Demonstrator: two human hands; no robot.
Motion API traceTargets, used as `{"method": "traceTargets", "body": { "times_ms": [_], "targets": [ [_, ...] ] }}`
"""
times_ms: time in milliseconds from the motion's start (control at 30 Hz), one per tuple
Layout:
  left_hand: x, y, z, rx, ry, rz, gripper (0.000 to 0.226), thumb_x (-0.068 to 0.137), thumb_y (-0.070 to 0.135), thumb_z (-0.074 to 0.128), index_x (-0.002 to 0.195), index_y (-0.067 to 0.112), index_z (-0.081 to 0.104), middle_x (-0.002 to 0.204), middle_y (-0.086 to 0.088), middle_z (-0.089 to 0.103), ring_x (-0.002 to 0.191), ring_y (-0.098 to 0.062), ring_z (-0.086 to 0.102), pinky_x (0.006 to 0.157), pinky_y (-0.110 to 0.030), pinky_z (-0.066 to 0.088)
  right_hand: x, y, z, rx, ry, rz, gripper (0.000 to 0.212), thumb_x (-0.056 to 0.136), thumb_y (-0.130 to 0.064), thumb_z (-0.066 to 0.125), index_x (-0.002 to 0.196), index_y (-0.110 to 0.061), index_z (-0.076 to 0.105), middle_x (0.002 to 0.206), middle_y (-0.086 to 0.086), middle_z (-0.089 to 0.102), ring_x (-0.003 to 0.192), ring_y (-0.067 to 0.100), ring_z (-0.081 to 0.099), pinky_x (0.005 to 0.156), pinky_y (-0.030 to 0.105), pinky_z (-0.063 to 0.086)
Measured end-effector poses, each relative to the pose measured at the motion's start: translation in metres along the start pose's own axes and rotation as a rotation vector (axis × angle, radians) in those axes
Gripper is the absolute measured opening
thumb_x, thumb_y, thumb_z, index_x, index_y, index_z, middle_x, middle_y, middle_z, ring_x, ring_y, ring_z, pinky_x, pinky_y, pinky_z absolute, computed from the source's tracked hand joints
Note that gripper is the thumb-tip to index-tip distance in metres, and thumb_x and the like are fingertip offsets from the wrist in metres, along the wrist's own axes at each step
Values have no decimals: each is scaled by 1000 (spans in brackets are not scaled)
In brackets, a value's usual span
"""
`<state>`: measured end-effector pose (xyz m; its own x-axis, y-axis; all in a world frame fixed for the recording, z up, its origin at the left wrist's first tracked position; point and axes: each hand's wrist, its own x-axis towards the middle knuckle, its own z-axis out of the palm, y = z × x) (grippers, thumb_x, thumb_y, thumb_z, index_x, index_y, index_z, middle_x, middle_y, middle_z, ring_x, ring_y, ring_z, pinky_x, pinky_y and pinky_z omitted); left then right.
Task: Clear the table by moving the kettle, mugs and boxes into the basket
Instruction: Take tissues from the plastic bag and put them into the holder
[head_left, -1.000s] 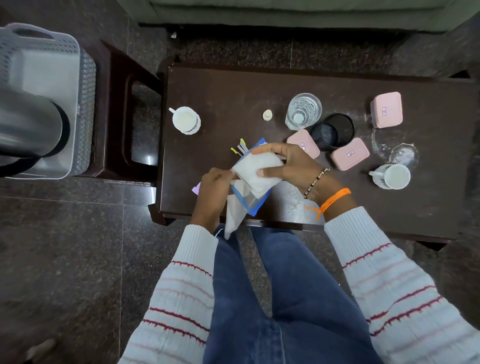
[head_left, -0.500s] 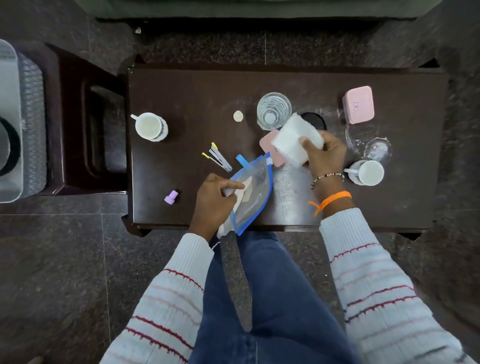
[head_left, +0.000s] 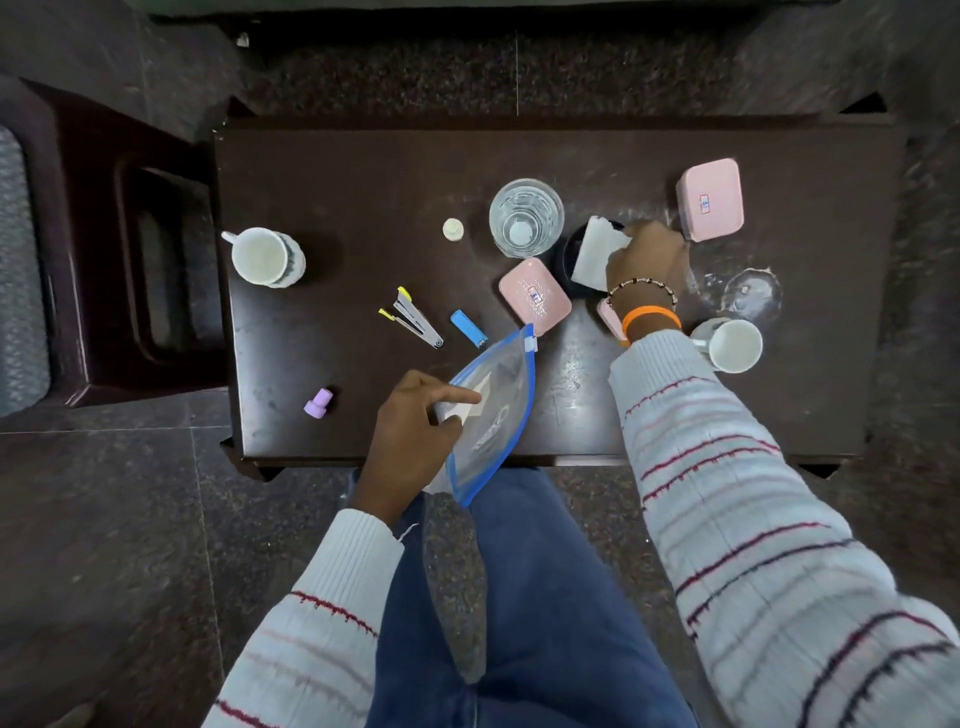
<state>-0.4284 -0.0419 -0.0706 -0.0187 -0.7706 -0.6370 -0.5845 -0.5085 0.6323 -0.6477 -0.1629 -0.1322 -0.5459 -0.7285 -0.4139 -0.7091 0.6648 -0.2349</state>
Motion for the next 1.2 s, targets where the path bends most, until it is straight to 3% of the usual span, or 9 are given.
{"method": "traceTargets", "body": {
  "times_ms": [167, 300, 467, 667, 733, 800, 900, 1067, 1200],
  "targets": [
    [-4, -2, 1, -21, 7, 5, 35, 81, -6, 60, 93, 25, 71, 86, 15, 48, 74, 16, 49, 63, 2, 36, -4, -2, 3, -49, 31, -6, 30, 85, 1, 49, 111, -1, 64, 118, 24, 60, 108, 43, 59, 89, 45, 49],
    [-5, -2, -2, -19, 23, -8, 31, 83, -4, 56, 92, 21, 71, 89, 17, 48, 77, 3, 51, 64, 3, 36, -1, -10, 9, -38, -24, 26, 30, 86, 1, 51, 113, 0, 63, 123, 22, 59, 111, 41, 59, 90, 42, 49],
    [-9, -1, -7, -63, 31, 63, 32, 80, -11, 48, 71, 19, 51, 84, 9, 51, 74, 10, 49, 64, 0, 34, 13, -19, 13, -68, -194, 56, 43, 87, -28, 60, 119, 0, 57, 127, 22, 57, 118, 37, 55, 97, 40, 45],
    [-8, -8, -16, -195, -33, 100, 32, 77, -12, 41, 70, 18, 43, 84, -9, 55, 74, -4, 48, 66, -11, 34, -4, 5, -3, -116, -131, -184, 34, 87, -4, 45, 116, -1, 63, 119, 25, 62, 110, 39, 58, 93, 34, 45],
    [-6, -8, -21, -244, -85, 123, 21, 74, -3, 41, 69, 17, 44, 78, 0, 54, 70, -1, 46, 64, -11, 34, -22, 12, -10, 29, -305, -353, 50, 81, 8, 48, 128, -8, 56, 126, 18, 60, 110, 28, 59, 89, 14, 44],
    [-3, -9, -28, -297, -147, 119, 18, 69, 4, 40, 68, 21, 46, 75, 8, 55, 67, 3, 45, 63, -9, 34, -48, 13, -11, 161, -649, -535, 70, 75, 14, 58, 139, -10, 40, 139, 14, 47, 124, 21, 47, 90, -1, 32],
    [2, -12, -37, -393, -255, 92, 24, 69, 5, 42, 63, 28, 47, 74, 13, 60, 73, -1, 51, 67, -12, 39, -80, 15, 3, 209, -950, -693, 71, 75, 10, 67, 138, -8, 40, 144, 12, 38, 136, 17, 32, 111, 15, 22],
    [6, -21, -55, -538, -288, 38, 31, 78, -15, 41, 71, 14, 44, 72, 6, 62, 68, -2, 56, 65, -13, 43, -98, 29, 13, 649, -983, -546, 37, 85, 14, 49, 116, -3, 61, 129, 9, 58, 121, 14, 53, 103, 19, 37],
    [9, -27, -68, -572, -252, -39, 37, 80, -25, 32, 72, 10, 41, 61, 10, 60, 56, 2, 58, 55, -9, 45, -102, 45, 7, 918, -1205, -361, 29, 81, -20, 65, 110, -25, 66, 111, -12, 70, 112, 3, 60, 99, 16, 44]
  ]
}}
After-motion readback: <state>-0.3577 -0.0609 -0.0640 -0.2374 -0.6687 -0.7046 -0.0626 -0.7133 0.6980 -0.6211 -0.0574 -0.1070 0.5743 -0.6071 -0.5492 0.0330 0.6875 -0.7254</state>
